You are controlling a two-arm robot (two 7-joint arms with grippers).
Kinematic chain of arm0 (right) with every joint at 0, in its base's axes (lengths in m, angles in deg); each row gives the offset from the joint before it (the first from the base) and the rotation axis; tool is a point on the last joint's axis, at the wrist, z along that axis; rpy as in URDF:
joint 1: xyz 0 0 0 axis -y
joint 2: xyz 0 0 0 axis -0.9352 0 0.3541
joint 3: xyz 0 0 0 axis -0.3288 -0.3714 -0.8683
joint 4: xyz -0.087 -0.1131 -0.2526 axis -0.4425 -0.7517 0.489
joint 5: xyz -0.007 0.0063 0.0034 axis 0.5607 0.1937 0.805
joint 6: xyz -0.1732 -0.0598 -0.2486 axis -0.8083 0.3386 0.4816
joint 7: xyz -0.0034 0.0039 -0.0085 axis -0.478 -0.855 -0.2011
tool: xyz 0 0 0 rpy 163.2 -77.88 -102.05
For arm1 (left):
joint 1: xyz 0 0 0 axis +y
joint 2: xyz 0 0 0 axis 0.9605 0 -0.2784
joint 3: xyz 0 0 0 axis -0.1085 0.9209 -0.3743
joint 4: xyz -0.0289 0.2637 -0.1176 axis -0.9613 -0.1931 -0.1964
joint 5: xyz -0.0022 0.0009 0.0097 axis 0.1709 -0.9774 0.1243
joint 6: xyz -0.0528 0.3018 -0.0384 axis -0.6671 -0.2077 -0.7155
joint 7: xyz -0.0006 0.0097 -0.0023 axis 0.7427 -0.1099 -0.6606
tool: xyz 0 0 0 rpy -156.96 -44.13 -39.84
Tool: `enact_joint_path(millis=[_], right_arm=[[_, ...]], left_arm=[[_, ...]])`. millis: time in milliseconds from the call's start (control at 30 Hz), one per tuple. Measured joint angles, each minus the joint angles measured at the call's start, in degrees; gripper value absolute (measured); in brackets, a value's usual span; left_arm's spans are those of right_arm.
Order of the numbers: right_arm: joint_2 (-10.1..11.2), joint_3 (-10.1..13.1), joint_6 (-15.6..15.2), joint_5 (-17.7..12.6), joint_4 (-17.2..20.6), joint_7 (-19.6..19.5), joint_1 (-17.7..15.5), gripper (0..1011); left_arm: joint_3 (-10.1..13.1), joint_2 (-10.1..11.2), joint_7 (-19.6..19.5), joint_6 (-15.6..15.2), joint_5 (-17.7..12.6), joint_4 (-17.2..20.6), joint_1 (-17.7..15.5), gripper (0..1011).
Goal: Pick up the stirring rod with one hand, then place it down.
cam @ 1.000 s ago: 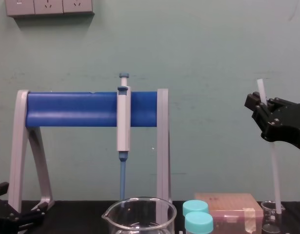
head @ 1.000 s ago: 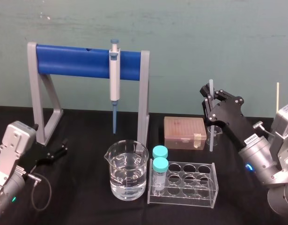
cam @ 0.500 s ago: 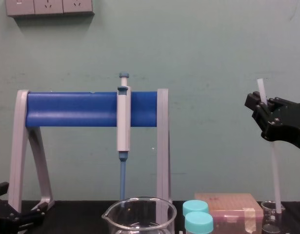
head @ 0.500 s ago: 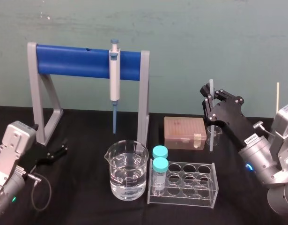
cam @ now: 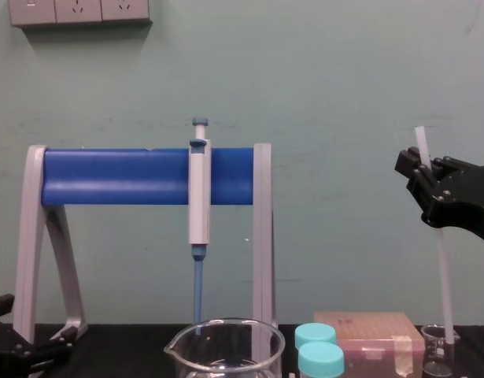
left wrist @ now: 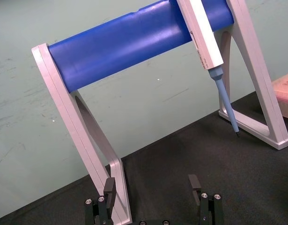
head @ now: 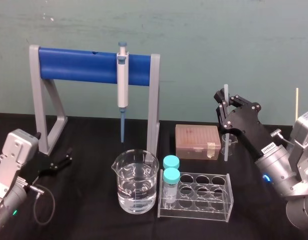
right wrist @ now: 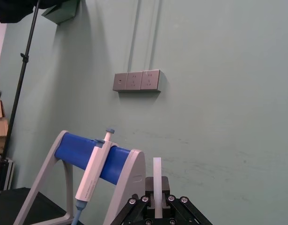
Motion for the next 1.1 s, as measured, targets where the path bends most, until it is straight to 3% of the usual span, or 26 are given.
enact_joint_path(millis=[1100], right_arm=[[0.0, 0.0, 0.0, 0.0, 0.0, 0.0, 0.0, 66]], left_arm=[[0.0, 0.0, 0.0, 0.0, 0.0, 0.0, 0.0, 1000]])
